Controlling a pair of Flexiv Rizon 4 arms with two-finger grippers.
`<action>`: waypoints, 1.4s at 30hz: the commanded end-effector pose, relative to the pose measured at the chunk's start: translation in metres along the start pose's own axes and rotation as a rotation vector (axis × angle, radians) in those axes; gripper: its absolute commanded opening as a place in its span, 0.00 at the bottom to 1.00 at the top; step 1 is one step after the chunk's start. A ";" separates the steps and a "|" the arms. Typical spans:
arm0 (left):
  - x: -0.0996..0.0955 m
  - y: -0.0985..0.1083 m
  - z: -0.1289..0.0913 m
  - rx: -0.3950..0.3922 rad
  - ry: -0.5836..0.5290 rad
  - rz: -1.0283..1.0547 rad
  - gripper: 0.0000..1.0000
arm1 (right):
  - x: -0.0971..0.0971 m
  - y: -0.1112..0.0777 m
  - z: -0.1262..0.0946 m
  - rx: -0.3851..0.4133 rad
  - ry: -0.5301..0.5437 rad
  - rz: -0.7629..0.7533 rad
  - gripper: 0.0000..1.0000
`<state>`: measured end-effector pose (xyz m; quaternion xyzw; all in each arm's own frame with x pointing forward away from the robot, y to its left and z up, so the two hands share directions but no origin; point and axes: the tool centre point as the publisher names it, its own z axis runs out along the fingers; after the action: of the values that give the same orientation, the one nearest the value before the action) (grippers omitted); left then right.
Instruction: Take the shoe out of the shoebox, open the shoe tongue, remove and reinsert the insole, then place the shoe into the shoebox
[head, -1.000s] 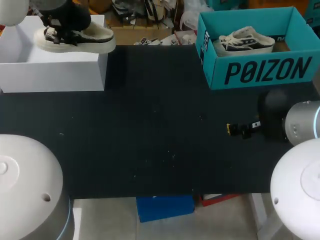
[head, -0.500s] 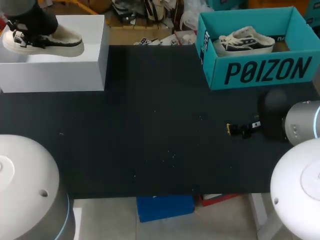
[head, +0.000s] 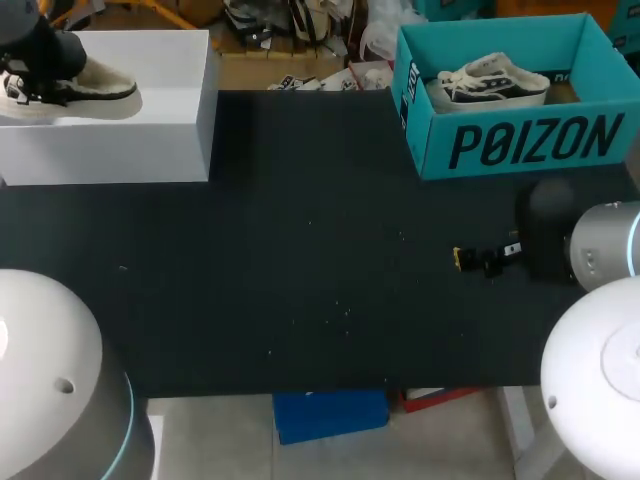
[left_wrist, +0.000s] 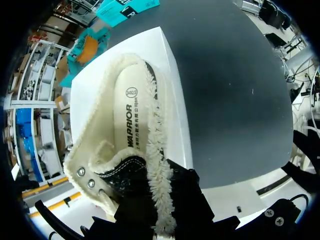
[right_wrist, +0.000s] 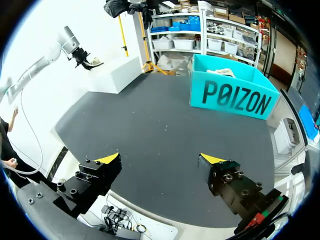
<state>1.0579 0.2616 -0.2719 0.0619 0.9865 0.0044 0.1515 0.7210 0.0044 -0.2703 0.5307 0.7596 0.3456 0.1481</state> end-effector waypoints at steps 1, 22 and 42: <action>-0.017 0.006 0.026 0.019 0.021 -0.001 0.00 | 0.000 -0.001 0.000 -0.001 0.002 0.001 1.00; -0.029 -0.026 0.080 0.036 0.097 -0.048 0.00 | 0.000 -0.001 0.000 -0.001 0.002 0.001 1.00; -0.041 -0.059 0.008 0.100 0.137 -0.052 0.40 | 0.000 -0.001 0.000 -0.001 0.002 0.001 1.00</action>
<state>1.1003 0.2004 -0.2950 0.0445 0.9941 -0.0537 0.0827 0.7210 0.0044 -0.2703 0.5307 0.7596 0.3456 0.1481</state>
